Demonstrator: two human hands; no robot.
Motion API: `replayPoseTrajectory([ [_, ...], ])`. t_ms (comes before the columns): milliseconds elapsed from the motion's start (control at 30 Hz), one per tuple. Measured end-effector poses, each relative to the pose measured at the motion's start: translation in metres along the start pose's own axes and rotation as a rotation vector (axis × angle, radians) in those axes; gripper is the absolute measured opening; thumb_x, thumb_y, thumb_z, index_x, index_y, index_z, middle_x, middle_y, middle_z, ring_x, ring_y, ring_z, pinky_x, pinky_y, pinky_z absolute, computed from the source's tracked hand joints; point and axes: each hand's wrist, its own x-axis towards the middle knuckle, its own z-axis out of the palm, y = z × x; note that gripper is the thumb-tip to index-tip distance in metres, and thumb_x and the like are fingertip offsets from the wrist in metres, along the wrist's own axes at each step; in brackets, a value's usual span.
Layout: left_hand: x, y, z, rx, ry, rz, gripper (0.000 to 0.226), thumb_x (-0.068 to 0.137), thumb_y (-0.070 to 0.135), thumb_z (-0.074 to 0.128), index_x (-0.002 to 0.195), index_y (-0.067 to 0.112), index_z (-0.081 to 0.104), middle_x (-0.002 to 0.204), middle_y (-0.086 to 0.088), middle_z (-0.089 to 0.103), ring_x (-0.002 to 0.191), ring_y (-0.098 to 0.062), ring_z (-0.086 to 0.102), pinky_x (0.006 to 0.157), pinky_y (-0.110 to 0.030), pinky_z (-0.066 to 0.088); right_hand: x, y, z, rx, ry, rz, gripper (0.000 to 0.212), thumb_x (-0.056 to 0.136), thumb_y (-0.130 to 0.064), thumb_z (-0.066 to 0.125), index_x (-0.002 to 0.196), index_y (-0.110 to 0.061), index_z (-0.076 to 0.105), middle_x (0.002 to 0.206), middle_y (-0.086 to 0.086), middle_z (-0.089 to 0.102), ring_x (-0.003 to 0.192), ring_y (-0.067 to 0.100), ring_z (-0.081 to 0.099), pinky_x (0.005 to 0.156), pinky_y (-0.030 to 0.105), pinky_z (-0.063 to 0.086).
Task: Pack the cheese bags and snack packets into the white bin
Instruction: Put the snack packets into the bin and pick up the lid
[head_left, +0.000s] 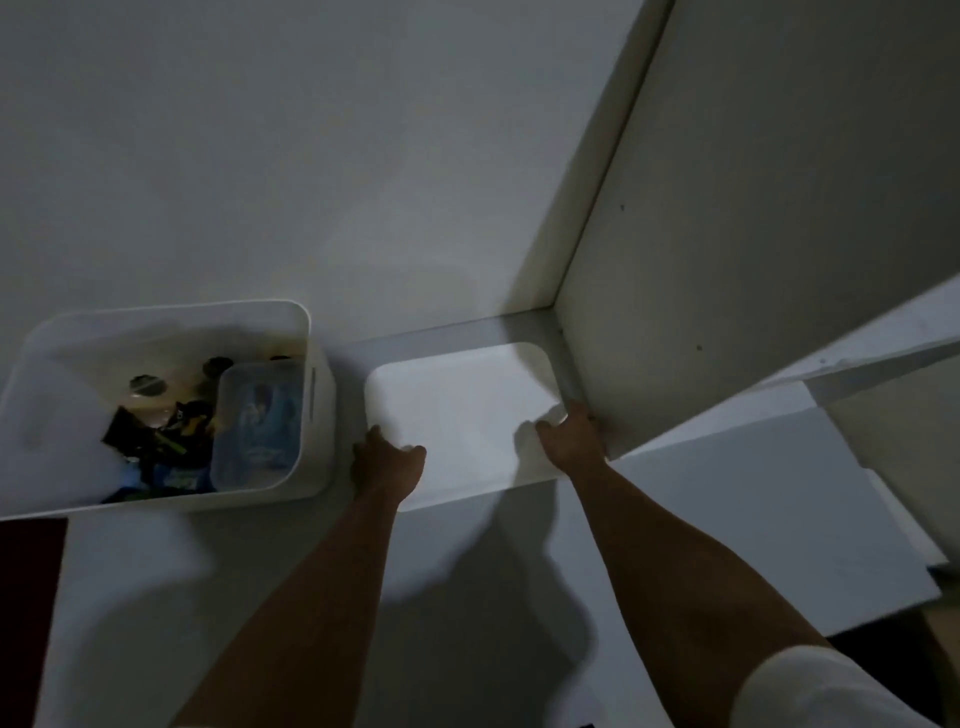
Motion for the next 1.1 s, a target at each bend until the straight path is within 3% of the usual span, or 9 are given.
replayPoseTrajectory([
  [133, -0.001, -0.001, 0.014, -0.058, 0.107, -0.001, 0.077, 0.086, 0.038, 0.069, 0.153, 0.018, 0.038, 0.145, -0.014, 0.053, 0.131, -0.042, 0.050, 0.106, -0.051, 0.046, 0.008, 0.006, 0.010, -0.068, 0.060, 0.008, 0.068, 0.090, -0.046, 0.064, 0.148, -0.019, 0.041, 0.142, 0.021, 0.047, 0.134, 0.043, 0.046, 0.101, 0.052, 0.044],
  [300, -0.001, 0.004, 0.009, -0.196, 0.193, 0.001, 0.061, 0.086, 0.029, 0.073, 0.142, 0.022, 0.050, 0.135, -0.015, 0.058, 0.125, -0.041, 0.055, 0.100, -0.049, 0.049, 0.019, 0.012, 0.009, 0.037, 0.058, 0.035, 0.061, 0.085, -0.041, 0.069, 0.138, -0.015, 0.055, 0.133, 0.018, 0.059, 0.127, 0.041, 0.053, 0.101, 0.045, 0.047],
  [400, 0.001, -0.002, 0.004, -0.293, 0.142, 0.040, 0.059, 0.084, 0.022, 0.073, 0.138, 0.019, 0.049, 0.118, -0.011, 0.062, 0.110, -0.036, 0.062, 0.093, -0.046, 0.055, 0.028, 0.016, 0.004, 0.167, 0.001, 0.020, 0.043, 0.088, -0.027, 0.067, 0.126, -0.007, 0.066, 0.119, 0.019, 0.070, 0.115, 0.040, 0.063, 0.095, 0.041, 0.051],
  [567, -0.001, -0.009, -0.008, -0.393, 0.089, -0.004, 0.069, 0.082, 0.027, 0.075, 0.142, 0.010, 0.046, 0.123, -0.005, 0.053, 0.115, -0.034, 0.060, 0.087, -0.041, 0.054, 0.021, 0.018, -0.004, 0.351, 0.050, 0.082, 0.031, 0.098, -0.018, 0.059, 0.119, 0.004, 0.066, 0.117, 0.024, 0.069, 0.112, 0.042, 0.064, 0.092, 0.039, 0.047],
  [667, -0.004, -0.016, -0.009, -0.392, 0.005, -0.041, 0.070, 0.084, 0.028, 0.073, 0.144, 0.008, 0.044, 0.128, -0.012, 0.059, 0.116, -0.037, 0.060, 0.092, -0.038, 0.049, 0.004, 0.018, -0.016, 0.458, 0.134, 0.052, 0.030, 0.101, -0.017, 0.058, 0.112, 0.009, 0.066, 0.112, 0.027, 0.068, 0.109, 0.041, 0.063, 0.087, 0.035, 0.042],
  [767, -0.010, -0.023, -0.008, -0.383, -0.024, 0.033, 0.071, 0.072, 0.044, 0.068, 0.134, 0.011, 0.057, 0.123, -0.011, 0.069, 0.104, -0.032, 0.068, 0.095, -0.043, 0.056, -0.024, 0.017, -0.025, 0.564, 0.215, 0.038, 0.033, 0.100, -0.018, 0.061, 0.110, 0.012, 0.068, 0.111, 0.028, 0.070, 0.108, 0.040, 0.065, 0.086, 0.035, 0.043],
  [867, -0.041, -0.010, -0.030, -0.435, 0.010, 0.099, 0.052, 0.089, 0.033, 0.066, 0.134, 0.007, 0.058, 0.125, -0.012, 0.069, 0.110, -0.034, 0.066, 0.095, -0.039, 0.054, -0.055, 0.017, -0.038, 0.606, 0.307, 0.037, 0.035, 0.098, -0.021, 0.063, 0.106, 0.013, 0.069, 0.110, 0.029, 0.070, 0.108, 0.041, 0.065, 0.091, 0.040, 0.046],
  [1033, -0.090, 0.012, -0.079, -0.508, -0.007, 0.276, 0.057, 0.093, 0.032, 0.066, 0.143, 0.011, 0.050, 0.137, -0.011, 0.062, 0.122, -0.031, 0.062, 0.098, -0.036, 0.049, -0.109, -0.003, -0.071, 0.663, 0.407, -0.023, 0.034, 0.096, -0.023, 0.062, 0.098, 0.010, 0.071, 0.096, 0.023, 0.071, 0.098, 0.039, 0.067, 0.089, 0.047, 0.052],
  [1100, -0.103, 0.017, -0.102, -0.500, 0.003, 0.373, 0.056, 0.095, 0.031, 0.065, 0.145, 0.014, 0.048, 0.140, -0.007, 0.060, 0.126, -0.029, 0.059, 0.097, -0.033, 0.046, -0.132, -0.016, -0.082, 0.716, 0.426, -0.051, 0.031, 0.097, -0.021, 0.061, 0.099, 0.008, 0.071, 0.093, 0.019, 0.068, 0.094, 0.035, 0.066, 0.085, 0.042, 0.052],
])
